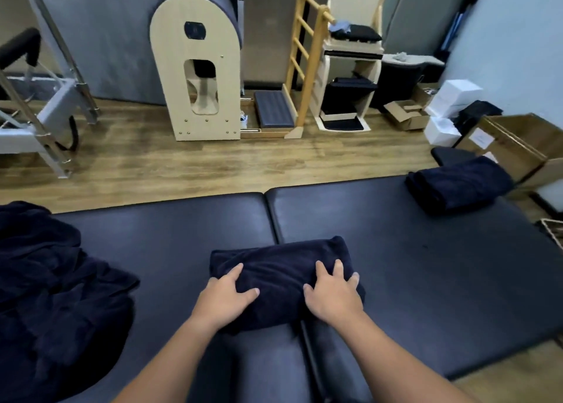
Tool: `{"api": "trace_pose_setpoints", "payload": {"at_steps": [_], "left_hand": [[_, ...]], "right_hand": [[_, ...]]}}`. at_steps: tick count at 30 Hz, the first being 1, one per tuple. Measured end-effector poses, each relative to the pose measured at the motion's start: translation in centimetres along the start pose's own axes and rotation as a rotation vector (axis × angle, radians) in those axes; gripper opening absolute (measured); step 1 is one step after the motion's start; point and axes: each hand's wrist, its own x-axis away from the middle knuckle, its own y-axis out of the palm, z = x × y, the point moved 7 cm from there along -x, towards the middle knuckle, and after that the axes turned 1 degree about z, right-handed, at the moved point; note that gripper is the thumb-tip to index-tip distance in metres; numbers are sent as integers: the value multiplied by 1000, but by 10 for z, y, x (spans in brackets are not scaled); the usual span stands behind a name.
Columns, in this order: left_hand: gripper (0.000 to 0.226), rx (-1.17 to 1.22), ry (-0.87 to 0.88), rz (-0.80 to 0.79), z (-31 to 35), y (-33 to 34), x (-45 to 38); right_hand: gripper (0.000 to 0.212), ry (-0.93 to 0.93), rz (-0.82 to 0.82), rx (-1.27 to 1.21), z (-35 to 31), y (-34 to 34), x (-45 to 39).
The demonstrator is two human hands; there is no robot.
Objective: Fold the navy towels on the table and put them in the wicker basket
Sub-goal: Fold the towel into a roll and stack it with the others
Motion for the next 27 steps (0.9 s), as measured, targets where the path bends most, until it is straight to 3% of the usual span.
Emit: {"api": "trace_pose_setpoints", "payload": {"at_steps": [8, 20, 27], "left_hand": [[95, -84, 109, -102, 106, 90, 1], [89, 85, 135, -123, 296, 260, 24], [84, 165, 119, -144, 377, 323, 13]], "right_hand": [[69, 215, 57, -89, 123, -18, 1], [76, 36, 137, -179, 326, -85, -48], [81, -6, 167, -191, 423, -136, -102]]}}
